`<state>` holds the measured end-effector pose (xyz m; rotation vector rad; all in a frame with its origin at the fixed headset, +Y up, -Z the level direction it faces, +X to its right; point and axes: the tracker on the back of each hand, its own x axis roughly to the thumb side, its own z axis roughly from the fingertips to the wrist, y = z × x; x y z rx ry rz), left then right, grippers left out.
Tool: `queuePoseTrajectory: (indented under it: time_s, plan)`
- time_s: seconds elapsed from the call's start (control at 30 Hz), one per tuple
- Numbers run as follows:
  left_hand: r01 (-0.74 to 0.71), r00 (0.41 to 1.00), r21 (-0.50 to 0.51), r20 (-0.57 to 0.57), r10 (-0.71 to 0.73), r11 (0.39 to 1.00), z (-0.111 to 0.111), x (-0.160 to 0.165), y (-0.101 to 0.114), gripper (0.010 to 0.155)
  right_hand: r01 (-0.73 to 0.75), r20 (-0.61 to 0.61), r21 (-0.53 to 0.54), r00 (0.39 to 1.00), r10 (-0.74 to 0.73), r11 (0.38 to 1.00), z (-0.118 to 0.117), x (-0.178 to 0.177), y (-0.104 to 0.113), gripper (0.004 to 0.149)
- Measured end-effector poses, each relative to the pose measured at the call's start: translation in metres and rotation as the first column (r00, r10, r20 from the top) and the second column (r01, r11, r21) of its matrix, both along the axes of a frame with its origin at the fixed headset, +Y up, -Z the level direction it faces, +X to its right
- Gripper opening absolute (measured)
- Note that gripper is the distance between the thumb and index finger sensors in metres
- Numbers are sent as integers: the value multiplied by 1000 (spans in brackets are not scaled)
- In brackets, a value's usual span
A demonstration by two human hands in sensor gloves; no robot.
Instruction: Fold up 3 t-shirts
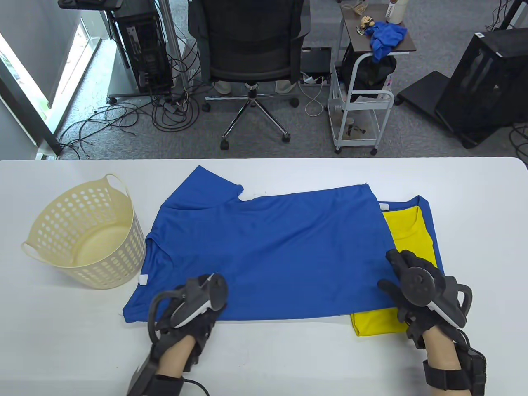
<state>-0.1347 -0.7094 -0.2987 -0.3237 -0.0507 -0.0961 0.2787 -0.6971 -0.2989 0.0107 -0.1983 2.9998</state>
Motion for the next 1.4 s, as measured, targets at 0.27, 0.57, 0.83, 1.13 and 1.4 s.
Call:
queuePoseTrajectory:
  time_s: [0.27, 0.57, 0.83, 1.13, 1.4]
  plan:
    - [97, 993, -101, 78, -89, 990, -13, 64, -40, 58, 8, -28, 11, 1000, -8, 1000, 3, -5, 3, 71]
    - [213, 974, -56, 87, -208, 975, -2, 70, -46, 63, -2, -10, -9, 1000, 2, 1000, 3, -4, -1, 69]
    - [204, 974, 5, 103, -203, 979, -1, 71, -45, 64, 19, -2, -14, 1000, -19, 1000, 3, -1, -3, 68]
    - [281, 932, 129, 201, -303, 951, 14, 98, -39, 51, 50, -56, -9, 997, -50, 999, 3, -8, 1, 67]
    - [265, 944, 145, 161, -287, 953, 10, 96, -42, 52, 59, -73, 0, 996, -59, 998, 6, -12, 2, 67]
